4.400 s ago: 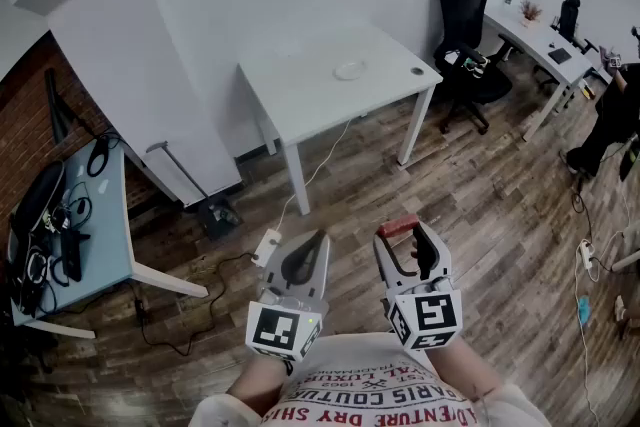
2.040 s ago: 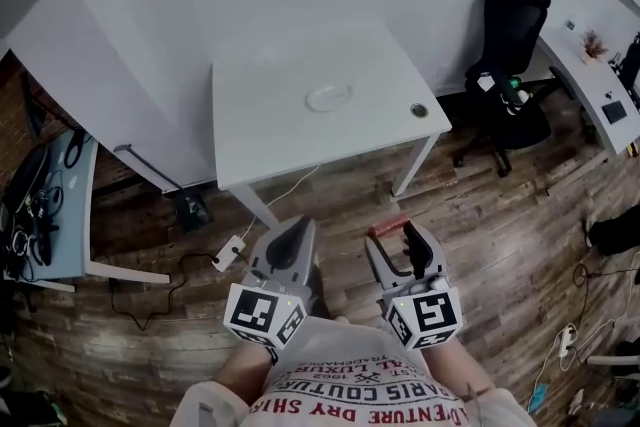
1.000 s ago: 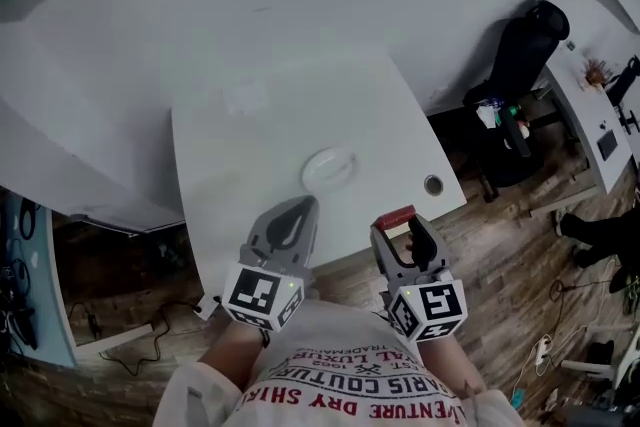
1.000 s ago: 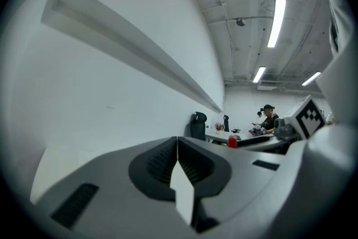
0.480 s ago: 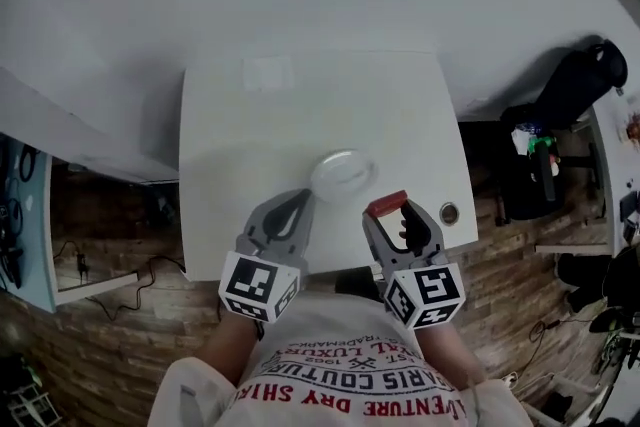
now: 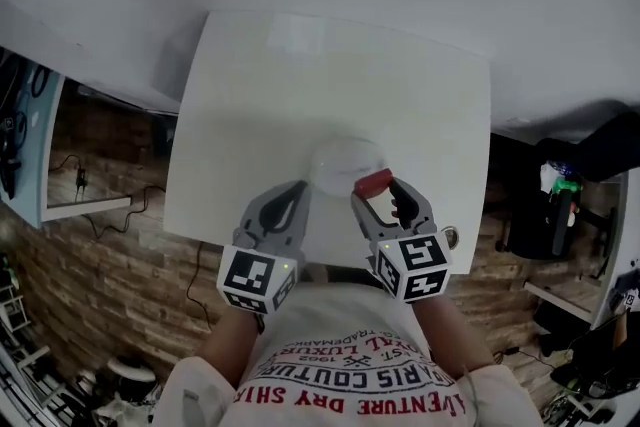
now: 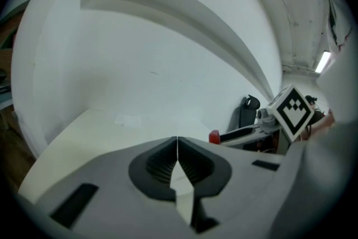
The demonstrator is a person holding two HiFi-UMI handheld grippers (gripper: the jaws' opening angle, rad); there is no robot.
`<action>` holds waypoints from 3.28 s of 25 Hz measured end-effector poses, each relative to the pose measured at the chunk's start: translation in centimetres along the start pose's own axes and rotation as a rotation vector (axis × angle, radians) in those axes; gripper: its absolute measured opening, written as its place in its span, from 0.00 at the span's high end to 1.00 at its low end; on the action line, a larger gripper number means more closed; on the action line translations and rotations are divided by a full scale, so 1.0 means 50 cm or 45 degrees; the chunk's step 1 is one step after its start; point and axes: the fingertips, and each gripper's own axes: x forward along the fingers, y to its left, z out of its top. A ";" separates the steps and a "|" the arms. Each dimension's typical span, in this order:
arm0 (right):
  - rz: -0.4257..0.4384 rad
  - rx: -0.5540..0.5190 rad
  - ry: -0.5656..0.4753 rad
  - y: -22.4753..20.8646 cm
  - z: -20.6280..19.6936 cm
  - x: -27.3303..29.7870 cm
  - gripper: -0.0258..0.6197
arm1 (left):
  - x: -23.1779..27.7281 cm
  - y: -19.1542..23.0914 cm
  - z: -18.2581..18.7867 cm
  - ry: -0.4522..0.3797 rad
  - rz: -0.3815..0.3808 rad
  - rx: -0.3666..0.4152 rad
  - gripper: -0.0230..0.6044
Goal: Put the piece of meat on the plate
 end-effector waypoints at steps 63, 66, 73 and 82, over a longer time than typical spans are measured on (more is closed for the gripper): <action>-0.241 0.154 -0.038 -0.068 0.066 0.047 0.94 | -0.010 0.063 0.044 -0.010 -0.076 0.071 0.95; -0.221 0.100 -0.161 -0.051 0.115 0.002 0.94 | -0.019 0.039 0.087 -0.065 -0.097 0.121 0.95; -0.276 -0.121 -0.510 -0.001 0.237 -0.116 0.94 | -0.058 0.011 0.205 -0.265 -0.115 0.244 0.95; -0.342 -0.026 -0.651 -0.007 0.258 -0.195 0.94 | -0.104 -0.010 0.288 -0.403 -0.129 0.338 0.95</action>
